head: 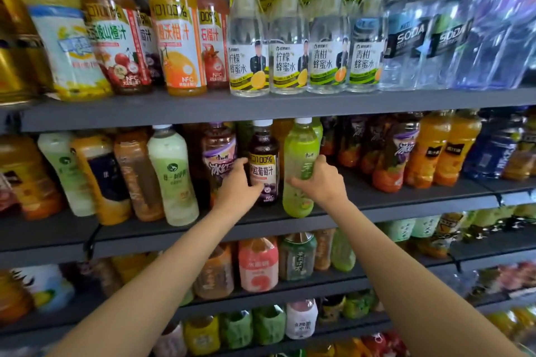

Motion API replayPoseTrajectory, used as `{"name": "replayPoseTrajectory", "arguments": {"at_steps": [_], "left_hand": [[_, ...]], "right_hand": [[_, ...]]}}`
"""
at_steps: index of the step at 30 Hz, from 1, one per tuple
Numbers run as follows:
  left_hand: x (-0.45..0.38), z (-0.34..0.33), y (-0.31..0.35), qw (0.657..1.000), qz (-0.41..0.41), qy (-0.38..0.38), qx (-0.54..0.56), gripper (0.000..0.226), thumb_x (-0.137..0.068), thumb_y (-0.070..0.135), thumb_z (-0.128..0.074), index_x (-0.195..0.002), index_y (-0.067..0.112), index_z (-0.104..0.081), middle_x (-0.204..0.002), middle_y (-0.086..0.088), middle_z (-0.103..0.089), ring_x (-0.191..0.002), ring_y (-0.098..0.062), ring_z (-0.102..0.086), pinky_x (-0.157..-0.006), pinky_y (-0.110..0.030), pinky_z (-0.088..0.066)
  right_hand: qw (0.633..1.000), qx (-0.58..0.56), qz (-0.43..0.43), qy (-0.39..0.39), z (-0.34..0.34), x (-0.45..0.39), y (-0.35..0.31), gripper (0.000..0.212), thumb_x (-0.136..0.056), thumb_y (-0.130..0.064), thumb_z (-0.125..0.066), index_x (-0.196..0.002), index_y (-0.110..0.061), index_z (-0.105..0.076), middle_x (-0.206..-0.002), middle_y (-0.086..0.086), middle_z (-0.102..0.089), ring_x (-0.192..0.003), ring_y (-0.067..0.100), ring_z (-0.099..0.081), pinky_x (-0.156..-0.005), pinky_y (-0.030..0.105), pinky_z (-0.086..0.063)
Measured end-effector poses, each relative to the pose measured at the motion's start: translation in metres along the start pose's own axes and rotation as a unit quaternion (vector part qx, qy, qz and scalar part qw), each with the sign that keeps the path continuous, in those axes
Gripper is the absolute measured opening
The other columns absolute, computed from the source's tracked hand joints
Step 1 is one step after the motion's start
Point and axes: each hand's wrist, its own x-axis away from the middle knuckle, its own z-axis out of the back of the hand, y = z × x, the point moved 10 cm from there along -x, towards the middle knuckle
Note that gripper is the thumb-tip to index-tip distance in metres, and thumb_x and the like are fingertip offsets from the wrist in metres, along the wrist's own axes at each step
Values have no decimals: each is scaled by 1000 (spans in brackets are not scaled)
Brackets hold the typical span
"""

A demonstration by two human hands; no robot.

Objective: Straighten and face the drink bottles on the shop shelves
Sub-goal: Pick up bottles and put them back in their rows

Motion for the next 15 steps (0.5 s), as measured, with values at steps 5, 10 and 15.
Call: {"name": "replayPoseTrajectory", "arguments": {"at_steps": [5,10,15], "left_hand": [[-13,-13,7,997,56,36,27,66,-92,18,-57,-142,0,-18,-135,-17,-49,-121,-31,-49,-92,-31,-38],[-33,-33,-12,985,137,61,82,72,-87,22,-64,-139,-2,-21,-136,-20,-45,-122,-34,-47,-98,-37,-40],[-41,-35,-20,988,117,94,34,79,-77,26,-75,-136,-1,-30,-138,-18,-41,-125,-33,-43,-100,-39,-38]], "right_hand": [[1000,-7,-18,13,-4,-4,-2,67,-80,-50,-66,-119,-3,-38,-116,17,-59,-105,37,-59,-78,40,-47],[1000,-9,-20,-2,-7,-9,2,61,-82,-47,-66,-114,-4,-37,-112,17,-60,-96,37,-63,-75,42,-51],[998,-41,-26,-34,-13,-16,11,58,-77,-45,-72,-107,-7,-39,-108,13,-62,-87,34,-66,-74,42,-54]]}}
